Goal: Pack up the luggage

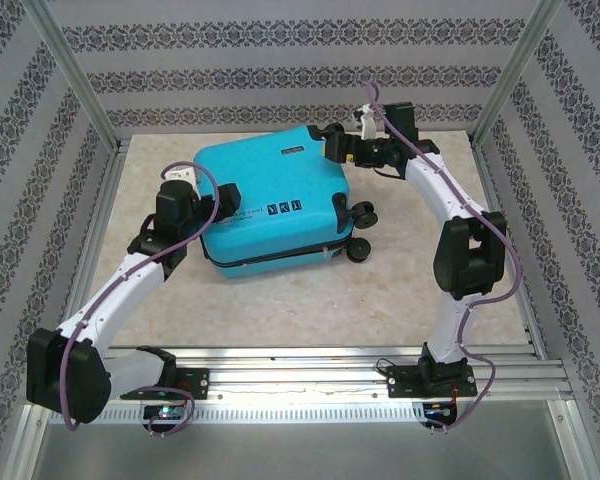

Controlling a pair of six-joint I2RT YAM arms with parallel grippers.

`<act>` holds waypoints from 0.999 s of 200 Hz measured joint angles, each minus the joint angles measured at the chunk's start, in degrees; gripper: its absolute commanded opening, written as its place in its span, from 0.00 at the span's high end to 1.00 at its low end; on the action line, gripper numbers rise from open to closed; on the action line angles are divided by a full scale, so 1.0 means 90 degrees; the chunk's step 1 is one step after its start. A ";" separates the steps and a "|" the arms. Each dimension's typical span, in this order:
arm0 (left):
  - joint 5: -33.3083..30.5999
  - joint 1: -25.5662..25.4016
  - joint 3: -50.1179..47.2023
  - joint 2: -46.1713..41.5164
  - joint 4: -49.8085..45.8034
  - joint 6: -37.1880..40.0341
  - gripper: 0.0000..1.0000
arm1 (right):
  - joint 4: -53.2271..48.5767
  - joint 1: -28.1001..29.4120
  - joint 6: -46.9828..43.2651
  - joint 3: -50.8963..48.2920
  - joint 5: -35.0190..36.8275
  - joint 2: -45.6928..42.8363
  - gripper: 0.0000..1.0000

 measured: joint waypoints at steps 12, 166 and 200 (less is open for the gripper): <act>-0.0002 -0.0029 0.0002 -0.0058 -0.0002 0.0000 0.00 | 0.0005 -0.0073 0.0005 0.0000 -0.0007 0.0000 0.21; -0.0350 -0.0872 0.1732 0.0629 -0.0789 0.0019 0.01 | 0.0889 0.1144 -0.0206 -0.5217 0.2679 -0.5894 0.41; -0.1064 -0.1557 0.2142 0.1137 -0.1071 0.0005 0.05 | 0.1768 0.2346 0.0058 -0.7257 0.3296 -0.6414 0.45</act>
